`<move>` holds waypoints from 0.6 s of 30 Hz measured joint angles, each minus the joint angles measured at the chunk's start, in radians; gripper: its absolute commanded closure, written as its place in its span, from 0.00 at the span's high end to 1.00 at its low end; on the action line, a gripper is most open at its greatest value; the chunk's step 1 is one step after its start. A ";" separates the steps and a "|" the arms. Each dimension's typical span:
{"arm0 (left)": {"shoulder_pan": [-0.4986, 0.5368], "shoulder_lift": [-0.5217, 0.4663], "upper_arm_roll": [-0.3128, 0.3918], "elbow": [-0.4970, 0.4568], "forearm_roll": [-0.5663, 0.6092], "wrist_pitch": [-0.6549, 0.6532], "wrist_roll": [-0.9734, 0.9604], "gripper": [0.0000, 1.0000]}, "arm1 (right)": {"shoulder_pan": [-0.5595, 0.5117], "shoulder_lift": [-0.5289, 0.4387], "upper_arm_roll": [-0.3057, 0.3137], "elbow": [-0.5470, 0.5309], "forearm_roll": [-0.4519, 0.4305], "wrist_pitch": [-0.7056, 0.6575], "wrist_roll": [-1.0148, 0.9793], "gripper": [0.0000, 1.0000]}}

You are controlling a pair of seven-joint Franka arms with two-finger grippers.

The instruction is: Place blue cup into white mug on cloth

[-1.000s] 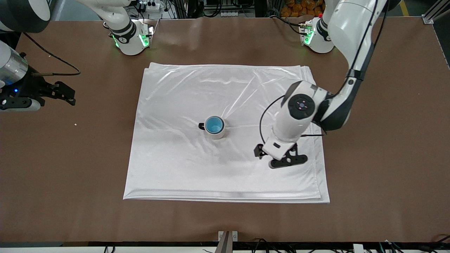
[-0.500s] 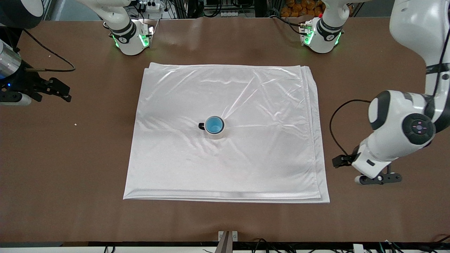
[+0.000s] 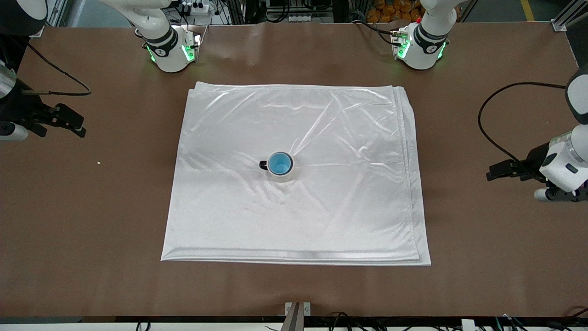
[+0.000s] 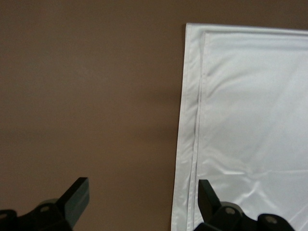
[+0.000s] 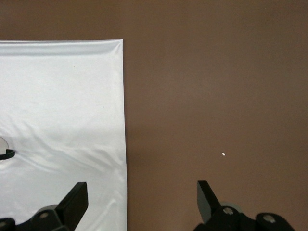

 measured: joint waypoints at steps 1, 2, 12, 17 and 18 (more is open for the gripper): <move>-0.001 -0.016 -0.004 -0.005 0.000 -0.014 -0.002 1.00 | 0.000 0.004 0.001 0.007 0.000 -0.001 0.000 1.00; -0.003 -0.031 -0.009 -0.009 0.000 -0.025 -0.003 1.00 | 0.000 0.009 0.001 0.013 0.000 -0.002 0.001 1.00; -0.008 -0.102 -0.055 -0.016 0.000 -0.053 -0.058 1.00 | 0.008 0.029 0.001 0.036 0.000 -0.005 0.014 1.00; -0.019 -0.105 -0.055 0.009 0.000 -0.052 -0.058 1.00 | 0.014 0.034 0.001 0.044 0.000 -0.006 0.024 1.00; -0.023 -0.105 -0.054 0.015 0.000 -0.052 -0.058 1.00 | 0.014 0.036 0.001 0.046 0.000 -0.009 0.024 1.00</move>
